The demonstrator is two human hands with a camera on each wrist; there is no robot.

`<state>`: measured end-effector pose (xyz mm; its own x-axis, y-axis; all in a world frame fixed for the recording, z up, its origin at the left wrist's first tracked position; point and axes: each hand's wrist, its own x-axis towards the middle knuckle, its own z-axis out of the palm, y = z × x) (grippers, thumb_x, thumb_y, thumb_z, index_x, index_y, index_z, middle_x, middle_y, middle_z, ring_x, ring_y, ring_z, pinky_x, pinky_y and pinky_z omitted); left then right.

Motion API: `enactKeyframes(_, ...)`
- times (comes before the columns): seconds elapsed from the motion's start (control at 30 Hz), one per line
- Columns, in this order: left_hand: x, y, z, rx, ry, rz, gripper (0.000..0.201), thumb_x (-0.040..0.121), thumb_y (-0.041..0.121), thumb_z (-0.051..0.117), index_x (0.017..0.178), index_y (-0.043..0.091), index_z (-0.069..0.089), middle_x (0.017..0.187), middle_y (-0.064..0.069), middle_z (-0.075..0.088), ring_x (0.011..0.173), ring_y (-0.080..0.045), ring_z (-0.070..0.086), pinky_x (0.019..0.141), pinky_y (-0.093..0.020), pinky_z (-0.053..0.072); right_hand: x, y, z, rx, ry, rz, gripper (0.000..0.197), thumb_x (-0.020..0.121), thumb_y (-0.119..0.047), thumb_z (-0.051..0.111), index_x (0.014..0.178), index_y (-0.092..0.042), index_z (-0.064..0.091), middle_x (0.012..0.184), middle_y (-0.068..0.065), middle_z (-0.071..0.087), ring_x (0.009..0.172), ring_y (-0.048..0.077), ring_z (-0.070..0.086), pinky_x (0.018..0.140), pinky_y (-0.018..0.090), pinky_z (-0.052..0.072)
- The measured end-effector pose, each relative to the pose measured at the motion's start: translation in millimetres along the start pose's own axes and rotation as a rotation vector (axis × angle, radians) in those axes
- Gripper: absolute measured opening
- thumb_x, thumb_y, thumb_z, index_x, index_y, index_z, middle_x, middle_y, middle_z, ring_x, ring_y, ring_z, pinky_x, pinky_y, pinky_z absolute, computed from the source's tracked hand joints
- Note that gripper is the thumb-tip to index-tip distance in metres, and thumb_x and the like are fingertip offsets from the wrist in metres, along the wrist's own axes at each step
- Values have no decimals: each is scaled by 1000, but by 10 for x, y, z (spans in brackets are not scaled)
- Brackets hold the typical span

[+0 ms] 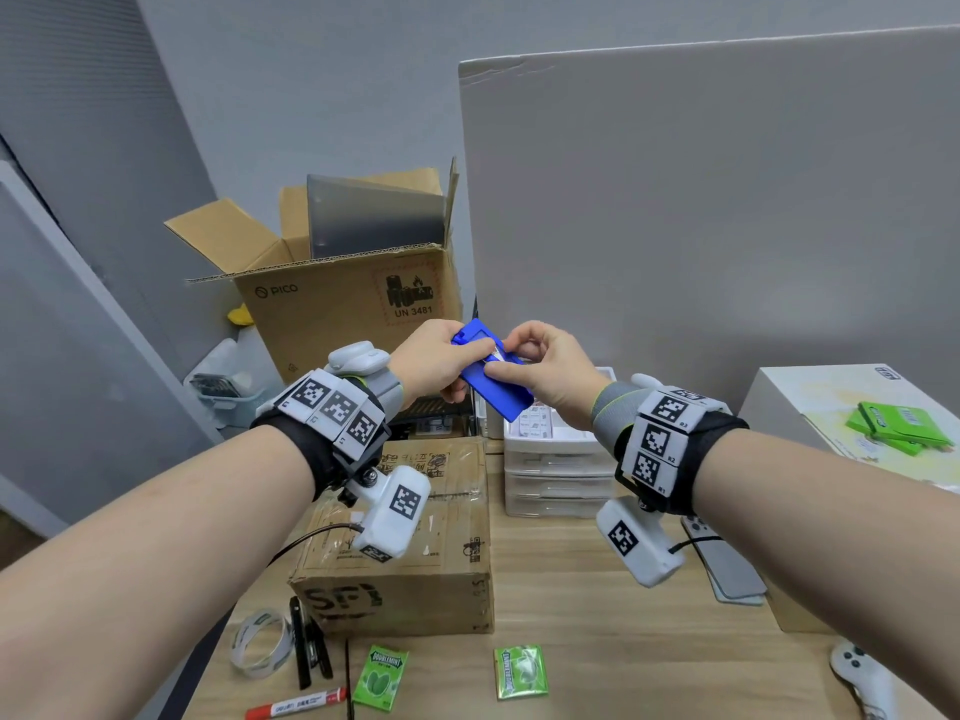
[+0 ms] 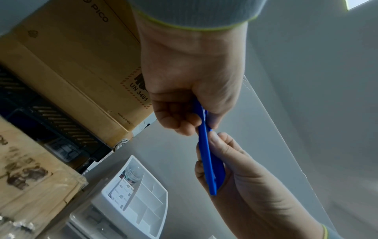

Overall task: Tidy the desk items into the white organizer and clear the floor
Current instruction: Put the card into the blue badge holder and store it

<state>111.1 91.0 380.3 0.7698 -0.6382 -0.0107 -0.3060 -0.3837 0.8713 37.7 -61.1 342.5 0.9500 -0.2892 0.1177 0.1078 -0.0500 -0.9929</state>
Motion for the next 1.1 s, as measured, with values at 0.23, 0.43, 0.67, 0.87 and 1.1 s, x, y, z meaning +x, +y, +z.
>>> enactKeyframes(0.23,26,-78,67,-44,91,-6,26,98,30,58,88,6,64,61,-10,60,41,-21,49,42,-26,42,47,-26,-26,-15,-33,58,30,87,-13,75,114,-3,65,101,15,75,73,14,71,45,17,46)
enactKeyframes(0.43,124,-172,129,-69,104,-35,29,100,31,53,89,5,60,63,-17,56,39,-22,49,42,-25,43,107,68,-7,-182,63,-15,28,86,-20,77,111,-13,68,97,2,74,82,10,69,62,16,52)
enactKeyframes(0.67,223,-182,140,-82,128,-61,29,100,28,50,94,2,62,58,-13,58,38,-21,50,44,-25,45,117,119,28,-257,135,-87,19,77,-20,83,88,-7,74,87,6,73,72,10,62,69,22,56)
enactKeyframes(0.87,264,-194,154,-60,101,-74,28,102,26,45,96,4,61,61,-15,58,39,-21,52,44,-24,45,135,99,-37,-252,88,-17,10,79,-21,83,85,-13,79,79,-1,68,64,6,58,53,13,46)
enactKeyframes(1.1,297,-238,221,-39,90,-74,28,102,29,47,90,6,57,64,-15,57,37,-19,52,41,-24,44,145,174,-63,-199,46,58,7,81,-20,81,77,-16,78,77,4,67,65,11,57,50,15,45)
